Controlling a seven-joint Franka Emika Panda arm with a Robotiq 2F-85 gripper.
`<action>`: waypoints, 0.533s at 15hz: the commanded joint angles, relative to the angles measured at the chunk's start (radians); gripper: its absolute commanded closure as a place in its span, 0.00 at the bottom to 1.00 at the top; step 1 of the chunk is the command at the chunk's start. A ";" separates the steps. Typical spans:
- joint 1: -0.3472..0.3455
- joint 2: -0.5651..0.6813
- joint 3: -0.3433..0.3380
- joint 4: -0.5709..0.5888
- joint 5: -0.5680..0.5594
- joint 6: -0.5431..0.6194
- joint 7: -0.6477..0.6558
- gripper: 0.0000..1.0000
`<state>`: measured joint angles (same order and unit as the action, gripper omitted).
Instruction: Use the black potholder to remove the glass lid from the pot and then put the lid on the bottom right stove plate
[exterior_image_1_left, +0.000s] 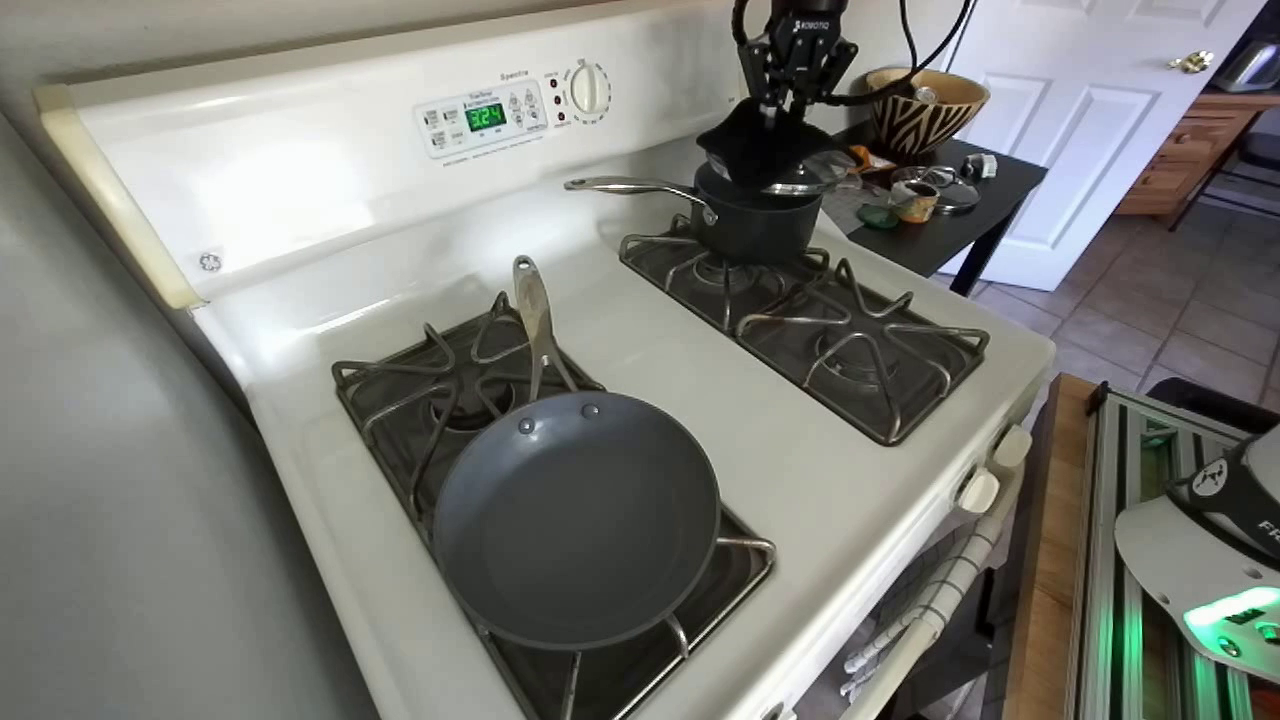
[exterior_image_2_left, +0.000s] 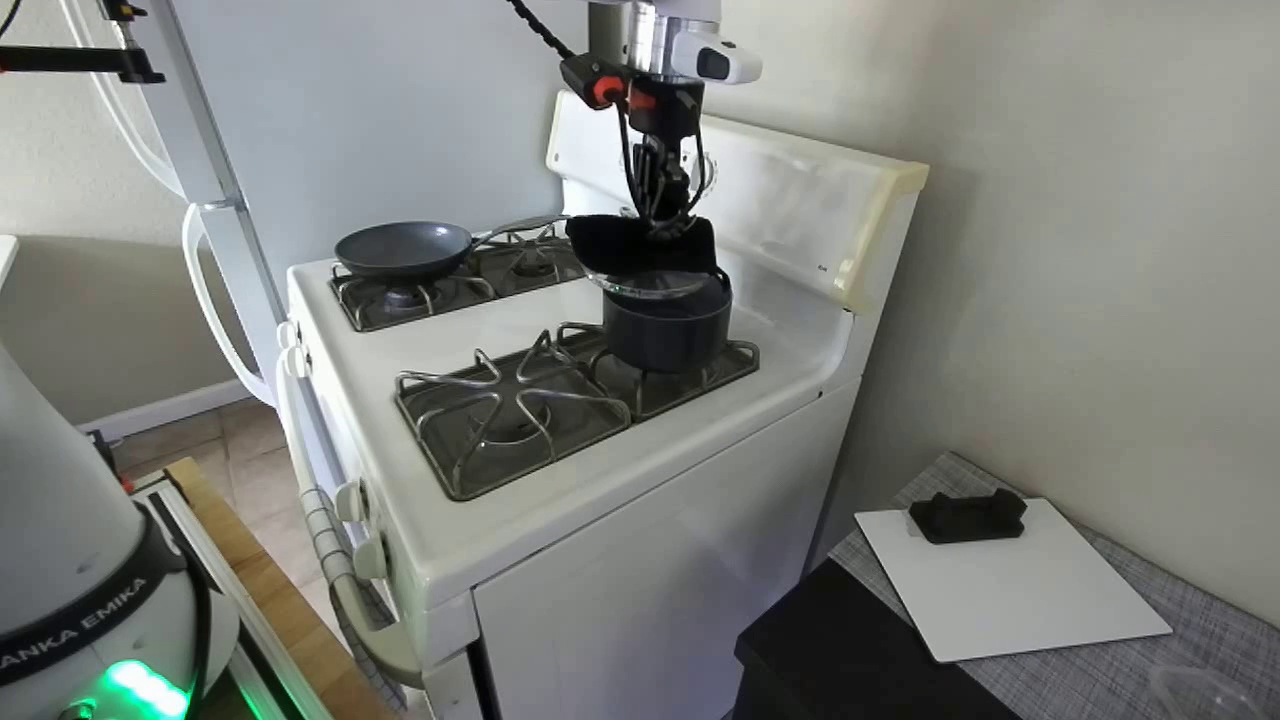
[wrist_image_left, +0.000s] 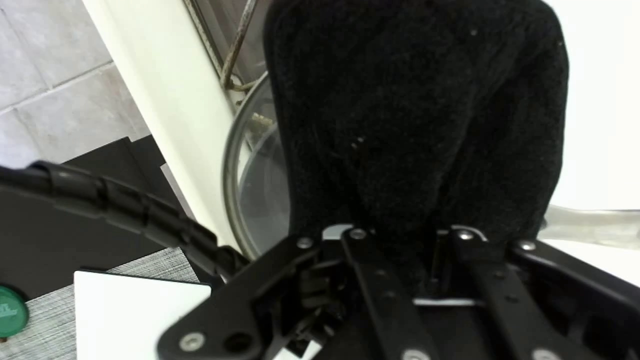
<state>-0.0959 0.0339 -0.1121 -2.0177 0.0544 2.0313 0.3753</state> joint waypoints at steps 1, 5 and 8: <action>0.012 -0.131 0.017 -0.130 -0.024 0.023 0.001 0.95; 0.013 -0.229 0.044 -0.239 -0.036 0.032 0.003 0.95; 0.011 -0.301 0.064 -0.318 -0.045 0.040 -0.002 0.95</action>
<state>-0.0865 -0.1567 -0.0632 -2.2250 0.0305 2.0359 0.3753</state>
